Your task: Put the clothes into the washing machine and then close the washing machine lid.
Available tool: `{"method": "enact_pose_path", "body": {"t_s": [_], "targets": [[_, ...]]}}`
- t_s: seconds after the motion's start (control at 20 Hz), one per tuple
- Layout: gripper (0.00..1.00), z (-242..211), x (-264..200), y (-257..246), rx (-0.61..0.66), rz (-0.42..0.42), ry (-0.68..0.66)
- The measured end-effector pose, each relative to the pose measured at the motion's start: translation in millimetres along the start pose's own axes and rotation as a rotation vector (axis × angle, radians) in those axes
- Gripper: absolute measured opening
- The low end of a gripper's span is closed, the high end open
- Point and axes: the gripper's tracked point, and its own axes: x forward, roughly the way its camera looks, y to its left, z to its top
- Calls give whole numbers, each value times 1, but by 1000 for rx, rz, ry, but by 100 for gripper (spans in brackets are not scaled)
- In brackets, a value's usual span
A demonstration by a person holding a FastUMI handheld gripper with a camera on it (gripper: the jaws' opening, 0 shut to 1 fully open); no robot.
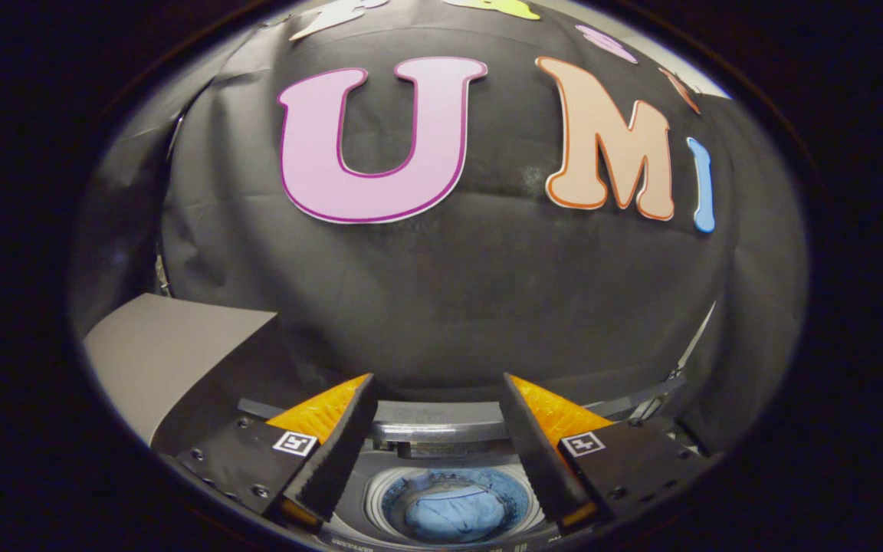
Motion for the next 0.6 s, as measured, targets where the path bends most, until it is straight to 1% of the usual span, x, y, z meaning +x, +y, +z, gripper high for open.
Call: {"method": "enact_pose_path", "body": {"t_s": [0.25,0.6], "targets": [[99,-38,-21,-4,17,21,93],[99,-47,-33,-23,43,9,74]]}}
